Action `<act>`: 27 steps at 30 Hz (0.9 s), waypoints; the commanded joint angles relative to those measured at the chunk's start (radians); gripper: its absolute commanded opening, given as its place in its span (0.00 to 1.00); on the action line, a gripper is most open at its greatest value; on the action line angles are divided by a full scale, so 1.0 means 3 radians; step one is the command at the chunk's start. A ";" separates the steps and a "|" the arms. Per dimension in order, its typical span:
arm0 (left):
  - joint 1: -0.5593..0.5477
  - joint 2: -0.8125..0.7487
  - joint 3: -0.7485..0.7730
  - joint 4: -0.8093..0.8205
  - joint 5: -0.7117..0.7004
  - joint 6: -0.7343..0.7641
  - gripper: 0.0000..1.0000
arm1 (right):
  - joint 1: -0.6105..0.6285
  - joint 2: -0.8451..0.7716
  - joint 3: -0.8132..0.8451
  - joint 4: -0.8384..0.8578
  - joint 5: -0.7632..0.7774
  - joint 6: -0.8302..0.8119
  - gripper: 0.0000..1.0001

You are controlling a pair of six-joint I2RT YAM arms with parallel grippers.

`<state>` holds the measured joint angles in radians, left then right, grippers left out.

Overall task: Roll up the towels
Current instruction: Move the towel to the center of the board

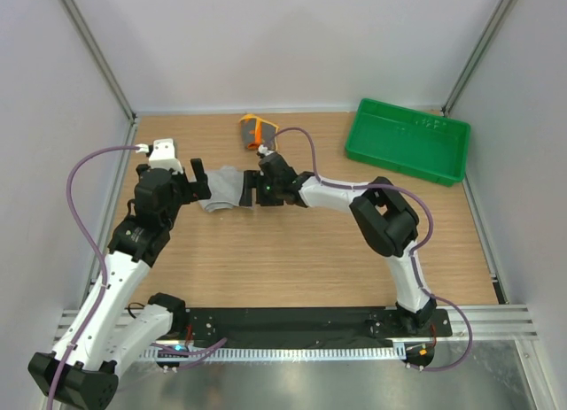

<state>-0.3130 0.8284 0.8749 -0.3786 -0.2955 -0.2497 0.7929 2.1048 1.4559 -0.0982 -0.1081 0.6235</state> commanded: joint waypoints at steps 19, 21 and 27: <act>0.0000 -0.0056 0.0065 0.0055 0.0029 0.0065 1.00 | 0.0036 0.0158 0.0827 -0.0499 0.0069 -0.0247 0.01; 0.0000 -0.0061 0.0070 0.0050 0.0024 0.0065 1.00 | 0.0036 0.0082 0.1310 -0.0699 0.0008 -0.0390 0.01; 0.0000 -0.0097 0.0054 0.0045 -0.0002 0.0070 1.00 | 0.0036 -0.0087 0.2869 -0.1410 0.0063 -0.0851 0.01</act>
<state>-0.3130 0.8215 0.8749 -0.3790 -0.2951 -0.2489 0.7975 2.1918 2.0880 -0.4400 -0.1055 0.4667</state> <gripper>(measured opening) 0.996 0.053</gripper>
